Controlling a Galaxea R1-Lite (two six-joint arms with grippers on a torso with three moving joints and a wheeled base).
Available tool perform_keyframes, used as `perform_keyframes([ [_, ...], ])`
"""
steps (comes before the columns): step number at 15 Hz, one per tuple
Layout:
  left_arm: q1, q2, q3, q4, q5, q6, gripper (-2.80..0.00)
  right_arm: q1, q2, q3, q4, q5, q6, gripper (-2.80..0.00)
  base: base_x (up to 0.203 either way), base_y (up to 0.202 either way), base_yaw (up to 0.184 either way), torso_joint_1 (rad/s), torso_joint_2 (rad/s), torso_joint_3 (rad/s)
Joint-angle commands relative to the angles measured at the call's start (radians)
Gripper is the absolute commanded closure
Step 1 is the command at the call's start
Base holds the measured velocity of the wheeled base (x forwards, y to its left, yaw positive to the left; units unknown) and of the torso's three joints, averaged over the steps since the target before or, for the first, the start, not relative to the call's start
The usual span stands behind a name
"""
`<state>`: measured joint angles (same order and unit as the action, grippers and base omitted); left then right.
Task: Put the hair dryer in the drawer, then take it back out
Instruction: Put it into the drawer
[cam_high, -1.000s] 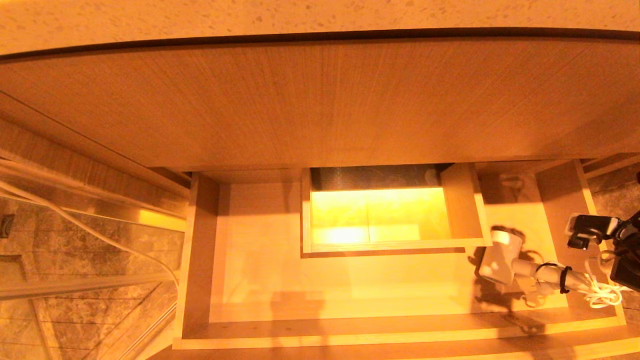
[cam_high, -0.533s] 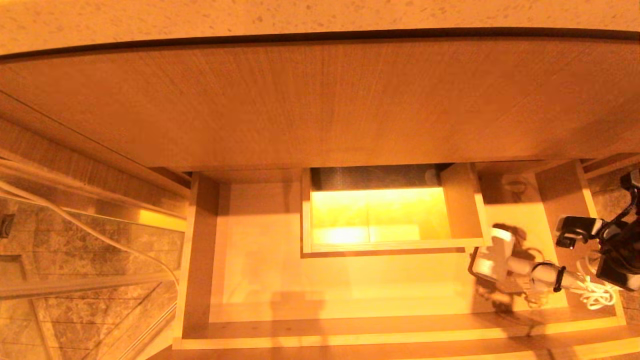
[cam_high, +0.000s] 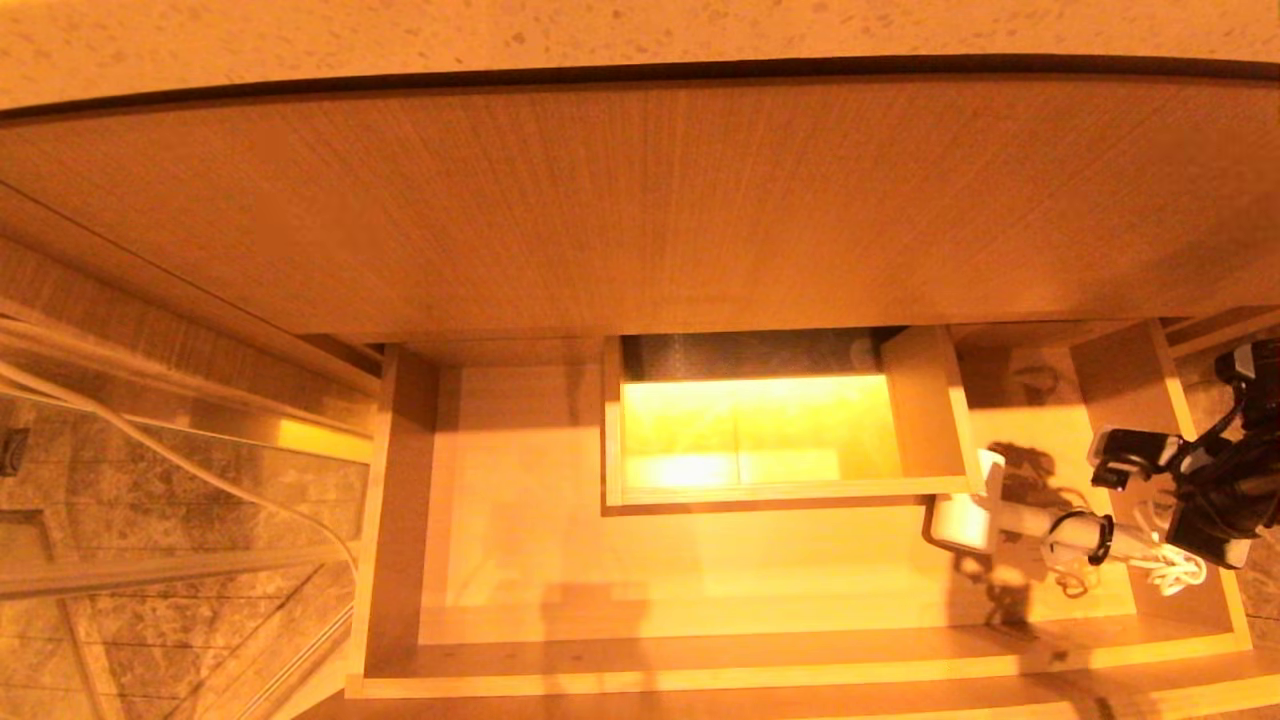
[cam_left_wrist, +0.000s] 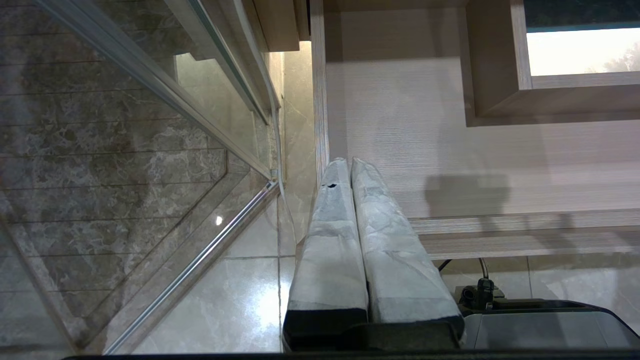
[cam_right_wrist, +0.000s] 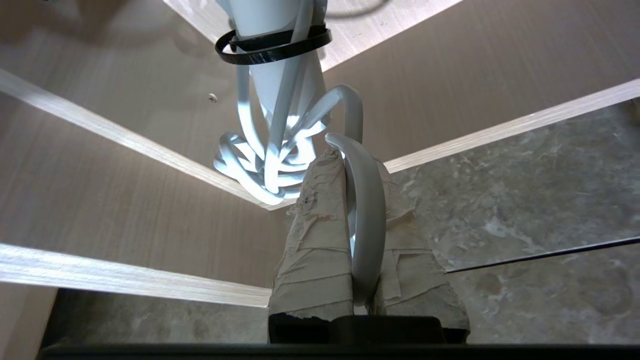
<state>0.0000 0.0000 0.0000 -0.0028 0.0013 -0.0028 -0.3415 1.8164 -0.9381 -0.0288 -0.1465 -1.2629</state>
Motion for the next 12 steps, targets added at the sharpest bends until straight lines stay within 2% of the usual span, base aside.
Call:
perform_keyframes([
  [1, 0.0, 0.0, 0.0, 0.0, 0.0, 0.0, 0.0, -0.001, 0.004, -0.004, -0.006, -0.001, -0.016, 0.0, 0.0, 0.0, 0.0, 0.0, 0.0, 0.0],
  [12, 0.0, 0.0, 0.0, 0.0, 0.0, 0.0, 0.0, -0.008, 0.0, 0.035, -0.02, -0.004, -0.033, 0.0, 0.0, 0.0, 0.0, 0.0, 0.0, 0.0],
])
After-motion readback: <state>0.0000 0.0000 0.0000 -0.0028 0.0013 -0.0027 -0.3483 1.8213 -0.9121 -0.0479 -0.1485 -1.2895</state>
